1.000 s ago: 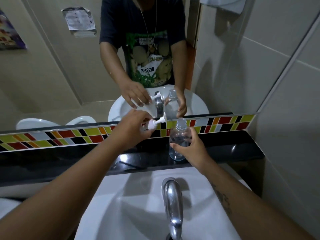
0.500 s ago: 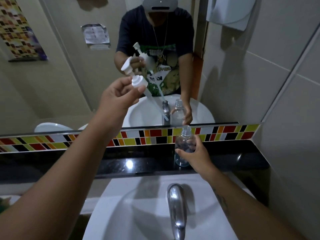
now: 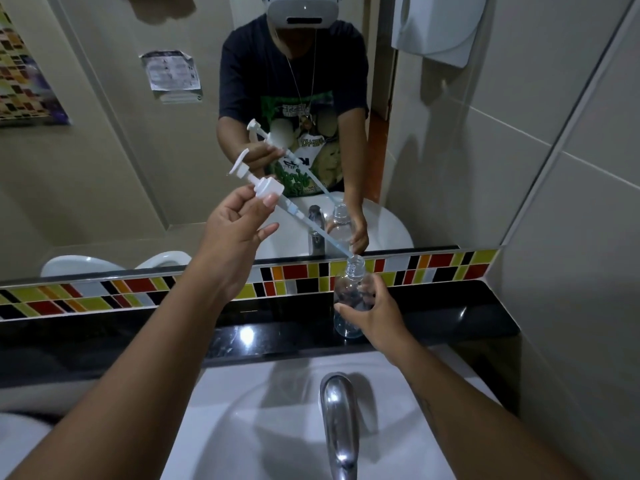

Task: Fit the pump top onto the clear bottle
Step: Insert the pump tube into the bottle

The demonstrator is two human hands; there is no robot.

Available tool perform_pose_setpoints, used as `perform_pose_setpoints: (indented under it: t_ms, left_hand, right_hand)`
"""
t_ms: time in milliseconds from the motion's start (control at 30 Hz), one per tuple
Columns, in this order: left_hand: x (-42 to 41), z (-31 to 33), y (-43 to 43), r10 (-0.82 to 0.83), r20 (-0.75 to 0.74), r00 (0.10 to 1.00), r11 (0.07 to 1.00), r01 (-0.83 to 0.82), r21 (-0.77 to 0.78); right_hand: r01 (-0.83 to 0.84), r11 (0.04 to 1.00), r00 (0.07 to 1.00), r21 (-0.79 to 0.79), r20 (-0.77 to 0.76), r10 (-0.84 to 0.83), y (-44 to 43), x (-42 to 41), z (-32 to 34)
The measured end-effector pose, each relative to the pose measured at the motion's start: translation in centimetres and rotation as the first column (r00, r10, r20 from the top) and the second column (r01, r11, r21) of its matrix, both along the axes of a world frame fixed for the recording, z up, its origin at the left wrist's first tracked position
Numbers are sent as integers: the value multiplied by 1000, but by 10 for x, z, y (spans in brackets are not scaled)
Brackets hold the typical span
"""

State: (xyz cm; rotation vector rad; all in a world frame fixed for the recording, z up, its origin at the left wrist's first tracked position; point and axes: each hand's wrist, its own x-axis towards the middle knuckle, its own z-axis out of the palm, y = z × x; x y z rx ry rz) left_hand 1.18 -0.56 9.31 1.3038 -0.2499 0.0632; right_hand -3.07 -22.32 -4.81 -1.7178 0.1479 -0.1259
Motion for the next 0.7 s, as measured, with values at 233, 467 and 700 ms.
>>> perform_pose_setpoints:
  t_ms: [233, 467, 700]
  left_hand:
    - [6, -4, -2, -51, 19, 999, 997, 50, 57]
    - [9, 0, -32, -152, 48, 987, 974, 142, 175]
    - [13, -9, -62, -250, 123, 960, 895, 181, 408]
  right_hand:
    - [4, 1000, 1000, -16, 3, -4, 0, 1, 0]
    - [-27, 999, 1000, 32, 5, 27, -1, 0, 1]
    - [-43, 999, 999, 27, 23, 42, -3, -2, -2]
